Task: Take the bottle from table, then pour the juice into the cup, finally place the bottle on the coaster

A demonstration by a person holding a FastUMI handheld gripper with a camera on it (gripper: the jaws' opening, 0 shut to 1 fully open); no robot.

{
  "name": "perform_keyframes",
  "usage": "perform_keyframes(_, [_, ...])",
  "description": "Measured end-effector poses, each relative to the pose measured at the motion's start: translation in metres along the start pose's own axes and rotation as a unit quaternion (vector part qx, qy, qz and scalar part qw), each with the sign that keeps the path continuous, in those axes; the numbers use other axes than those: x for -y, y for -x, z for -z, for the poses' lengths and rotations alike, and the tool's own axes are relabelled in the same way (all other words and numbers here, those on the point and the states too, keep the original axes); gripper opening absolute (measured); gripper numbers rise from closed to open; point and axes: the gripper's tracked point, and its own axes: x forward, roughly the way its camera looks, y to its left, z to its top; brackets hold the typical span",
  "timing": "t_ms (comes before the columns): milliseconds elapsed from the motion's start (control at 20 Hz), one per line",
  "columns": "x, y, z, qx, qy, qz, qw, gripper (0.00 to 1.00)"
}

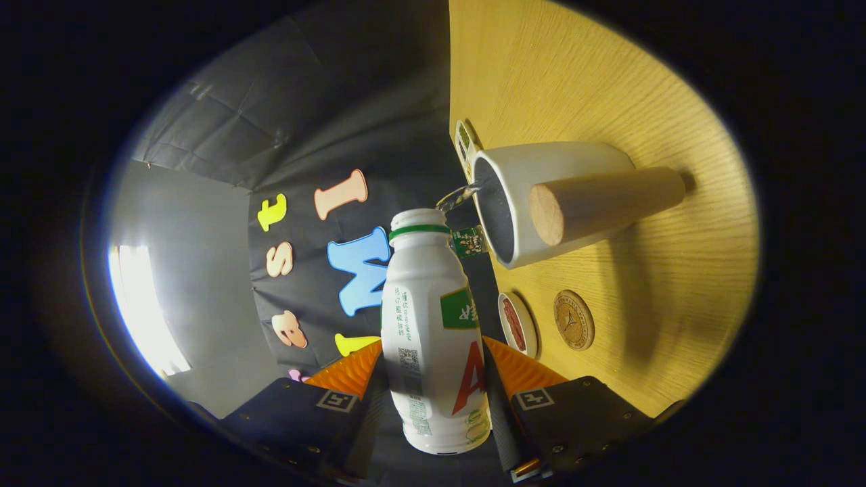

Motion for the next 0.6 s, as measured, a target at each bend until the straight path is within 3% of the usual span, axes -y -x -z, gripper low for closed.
perform_keyframes(600, [-0.0030, 0.0087, 0.0048, -0.004, -0.016, 0.002, 1.000, 0.70])
